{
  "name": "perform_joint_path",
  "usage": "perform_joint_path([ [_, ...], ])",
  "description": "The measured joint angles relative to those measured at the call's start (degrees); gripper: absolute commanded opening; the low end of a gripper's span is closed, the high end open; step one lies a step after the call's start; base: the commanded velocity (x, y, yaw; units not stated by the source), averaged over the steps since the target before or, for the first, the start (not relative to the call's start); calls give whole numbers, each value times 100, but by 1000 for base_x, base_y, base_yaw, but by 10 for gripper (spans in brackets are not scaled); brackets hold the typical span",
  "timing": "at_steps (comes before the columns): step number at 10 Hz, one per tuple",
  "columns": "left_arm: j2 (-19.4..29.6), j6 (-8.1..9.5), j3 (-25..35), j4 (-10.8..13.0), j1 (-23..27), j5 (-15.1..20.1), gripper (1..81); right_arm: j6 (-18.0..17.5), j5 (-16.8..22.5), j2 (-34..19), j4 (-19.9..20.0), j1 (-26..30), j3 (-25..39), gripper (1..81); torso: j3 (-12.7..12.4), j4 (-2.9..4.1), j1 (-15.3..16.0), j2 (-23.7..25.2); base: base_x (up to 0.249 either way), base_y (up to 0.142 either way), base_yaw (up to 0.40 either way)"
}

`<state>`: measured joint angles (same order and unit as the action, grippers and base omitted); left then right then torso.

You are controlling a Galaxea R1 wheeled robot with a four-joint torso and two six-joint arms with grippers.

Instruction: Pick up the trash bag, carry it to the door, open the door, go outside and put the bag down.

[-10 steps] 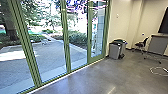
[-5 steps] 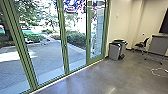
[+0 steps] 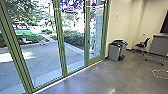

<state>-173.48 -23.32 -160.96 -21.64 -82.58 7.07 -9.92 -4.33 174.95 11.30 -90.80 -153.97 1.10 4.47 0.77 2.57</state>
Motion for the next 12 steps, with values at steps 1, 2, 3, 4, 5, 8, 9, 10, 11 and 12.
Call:
perform_joint_path([
  [1, 0, 0, 0, -2, 2, 0, 10, 0, 0, -2, 0, 2, -2, 811, 0, 0, 0, 0, 193, -88, 0],
  [2, 0, 0, 0, 0, 0, -2, 10, 0, 0, -5, 0, 2, -4, 811, 0, 0, 0, 0, 193, -89, 0],
  [3, 0, 0, 0, 0, 0, 0, 10, 0, 0, -2, 0, 0, -4, 811, 0, 0, 0, 0, 193, -90, 0],
  [4, 0, 0, 0, 0, 0, 0, 10, 0, 1, -2, 0, 0, -9, 811, 0, 0, 0, 0, 193, -91, 0],
  [5, -2, 0, 0, 0, 0, -2, 10, 0, 0, -2, 0, 0, -20, 811, 0, 0, 0, 0, 191, -91, 0],
  [8, -2, 0, 0, 0, 2, -2, 10, 0, 0, -5, 0, 2, -26, 811, 0, 0, 2, 0, 183, -85, 0],
  [9, -2, 0, 0, 0, 0, -2, 10, 0, 0, -2, 0, 2, -26, 811, 0, 0, 0, 0, 177, -75, 0],
  [10, 0, 0, 0, 0, -2, -2, 10, 0, 0, 0, 0, 0, -26, 811, 0, 0, 0, 0, 171, -75, 0],
  [11, -2, 0, 0, 0, 2, -2, 10, 0, 0, -2, 0, 2, -26, 811, 0, 0, 0, 0, 169, -75, 0],
  [12, 0, 0, 0, 0, 2, -2, 10, 0, 0, -2, 0, 2, -28, 811, 0, 0, 2, 0, 168, -75, 0],
])
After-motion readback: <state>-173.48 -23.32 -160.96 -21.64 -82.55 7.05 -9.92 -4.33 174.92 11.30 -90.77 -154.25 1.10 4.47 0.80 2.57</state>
